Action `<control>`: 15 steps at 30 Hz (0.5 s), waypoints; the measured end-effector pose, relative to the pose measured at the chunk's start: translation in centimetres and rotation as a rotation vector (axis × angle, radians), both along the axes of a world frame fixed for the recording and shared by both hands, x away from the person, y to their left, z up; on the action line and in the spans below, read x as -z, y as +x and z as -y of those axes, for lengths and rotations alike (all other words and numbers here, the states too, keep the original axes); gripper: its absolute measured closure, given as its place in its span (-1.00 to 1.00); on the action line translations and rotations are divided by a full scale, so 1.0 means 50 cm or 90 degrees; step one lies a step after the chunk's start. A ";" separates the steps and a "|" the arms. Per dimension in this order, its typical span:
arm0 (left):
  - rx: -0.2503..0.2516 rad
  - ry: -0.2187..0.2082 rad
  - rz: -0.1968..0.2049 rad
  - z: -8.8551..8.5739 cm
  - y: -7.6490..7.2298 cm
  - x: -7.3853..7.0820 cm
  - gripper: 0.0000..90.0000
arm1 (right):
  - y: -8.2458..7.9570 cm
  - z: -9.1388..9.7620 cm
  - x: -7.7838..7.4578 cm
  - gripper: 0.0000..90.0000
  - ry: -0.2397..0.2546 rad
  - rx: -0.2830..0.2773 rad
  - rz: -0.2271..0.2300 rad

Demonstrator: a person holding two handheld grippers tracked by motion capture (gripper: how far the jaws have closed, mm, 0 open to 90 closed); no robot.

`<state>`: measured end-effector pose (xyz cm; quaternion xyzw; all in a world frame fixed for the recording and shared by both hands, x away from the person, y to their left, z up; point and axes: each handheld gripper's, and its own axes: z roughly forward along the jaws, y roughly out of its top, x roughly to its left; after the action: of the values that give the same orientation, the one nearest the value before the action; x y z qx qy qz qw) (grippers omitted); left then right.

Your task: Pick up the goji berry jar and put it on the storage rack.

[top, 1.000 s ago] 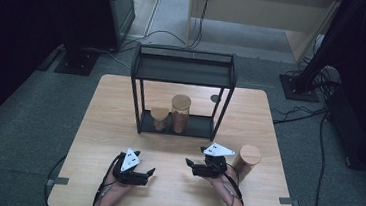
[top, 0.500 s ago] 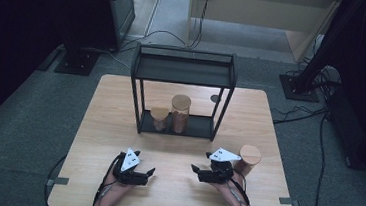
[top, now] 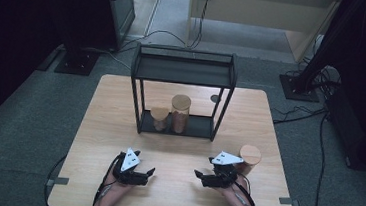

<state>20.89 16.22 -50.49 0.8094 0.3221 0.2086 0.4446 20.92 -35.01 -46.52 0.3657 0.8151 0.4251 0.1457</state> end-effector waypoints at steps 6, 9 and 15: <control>0.000 -0.001 0.000 0.000 0.000 0.000 -0.73 | -0.004 0.007 -0.005 -0.52 -0.008 -0.002 -0.013; 0.000 0.000 0.000 0.000 0.000 0.000 -0.73 | -0.011 0.013 -0.006 -0.52 -0.008 0.000 -0.016; 0.000 0.002 0.001 0.000 0.000 0.000 -0.73 | -0.026 0.022 -0.008 -0.51 -0.014 0.000 -0.015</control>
<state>20.90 16.20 -50.48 0.8099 0.3214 0.2093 0.4438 19.60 -36.10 -46.11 0.3694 0.8212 0.4117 0.1400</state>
